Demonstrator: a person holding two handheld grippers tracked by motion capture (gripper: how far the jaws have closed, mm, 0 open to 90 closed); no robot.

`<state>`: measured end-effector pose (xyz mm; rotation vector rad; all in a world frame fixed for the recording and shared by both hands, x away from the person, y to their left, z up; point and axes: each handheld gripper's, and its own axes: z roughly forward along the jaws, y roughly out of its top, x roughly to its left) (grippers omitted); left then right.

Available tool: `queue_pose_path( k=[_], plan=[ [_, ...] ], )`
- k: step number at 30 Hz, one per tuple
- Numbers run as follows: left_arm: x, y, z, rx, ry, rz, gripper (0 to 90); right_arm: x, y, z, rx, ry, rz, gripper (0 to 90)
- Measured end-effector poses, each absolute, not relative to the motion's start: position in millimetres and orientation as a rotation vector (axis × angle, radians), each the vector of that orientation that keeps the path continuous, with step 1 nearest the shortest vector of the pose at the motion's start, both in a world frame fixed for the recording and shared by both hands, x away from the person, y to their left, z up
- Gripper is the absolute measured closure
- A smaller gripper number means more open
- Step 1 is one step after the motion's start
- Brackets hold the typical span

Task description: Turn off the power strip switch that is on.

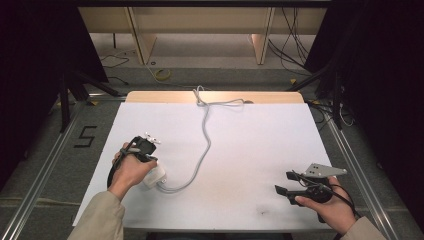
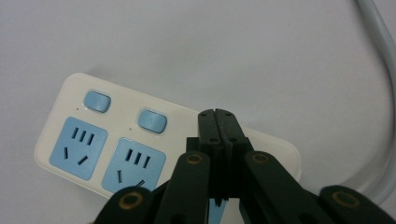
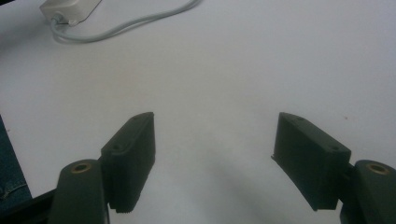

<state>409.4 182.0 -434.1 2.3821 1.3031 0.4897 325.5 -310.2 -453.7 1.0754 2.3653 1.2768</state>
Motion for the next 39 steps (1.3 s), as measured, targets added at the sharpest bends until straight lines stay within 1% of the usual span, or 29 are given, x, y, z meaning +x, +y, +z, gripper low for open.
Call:
queue_pose_path(
  k=[39],
  plan=[
    [415.3,178.1,-440.2,2.450,1.308,0.443,89.8,325.3,-309.6,-454.2,1.073,2.371,1.277,30.0]
  ],
)
